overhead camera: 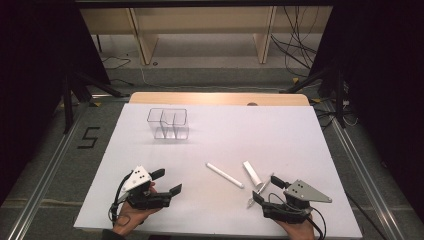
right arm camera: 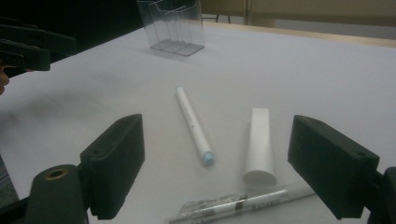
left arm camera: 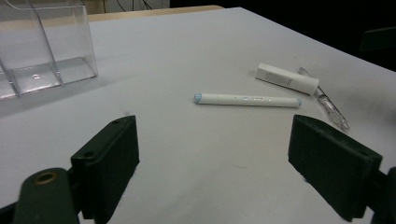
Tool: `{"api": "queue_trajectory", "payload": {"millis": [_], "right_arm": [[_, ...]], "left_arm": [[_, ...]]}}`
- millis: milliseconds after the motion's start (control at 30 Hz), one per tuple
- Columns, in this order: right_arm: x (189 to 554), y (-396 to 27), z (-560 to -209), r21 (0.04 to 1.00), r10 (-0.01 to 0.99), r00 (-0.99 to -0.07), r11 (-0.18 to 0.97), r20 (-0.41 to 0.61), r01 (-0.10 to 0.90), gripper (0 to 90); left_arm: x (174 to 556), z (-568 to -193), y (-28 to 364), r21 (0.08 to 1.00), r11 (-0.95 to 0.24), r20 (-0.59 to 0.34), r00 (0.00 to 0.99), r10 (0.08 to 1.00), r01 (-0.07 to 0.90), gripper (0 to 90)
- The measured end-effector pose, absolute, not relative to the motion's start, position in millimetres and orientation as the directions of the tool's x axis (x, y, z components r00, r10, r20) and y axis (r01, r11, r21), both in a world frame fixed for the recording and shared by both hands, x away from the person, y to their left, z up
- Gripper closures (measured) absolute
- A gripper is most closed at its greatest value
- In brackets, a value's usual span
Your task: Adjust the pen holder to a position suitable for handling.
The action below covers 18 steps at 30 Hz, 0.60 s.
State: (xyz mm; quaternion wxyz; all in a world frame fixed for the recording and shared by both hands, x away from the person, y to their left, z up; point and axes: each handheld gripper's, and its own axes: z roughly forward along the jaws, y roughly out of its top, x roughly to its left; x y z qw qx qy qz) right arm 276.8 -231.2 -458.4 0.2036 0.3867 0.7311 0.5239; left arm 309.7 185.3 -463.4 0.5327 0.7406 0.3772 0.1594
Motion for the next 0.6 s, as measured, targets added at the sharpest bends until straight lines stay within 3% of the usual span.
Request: {"api": "queue_trajectory", "payload": {"millis": [600], "right_arm": [[276.8,-233.1,-457.1,0.93,0.779,-0.617,0.138,0.112,0.342,20.0]], "left_arm": [[318.6,-461.8,189.7,0.907,-0.133,-0.171,0.638,0.751,0.399,15.8]]}}
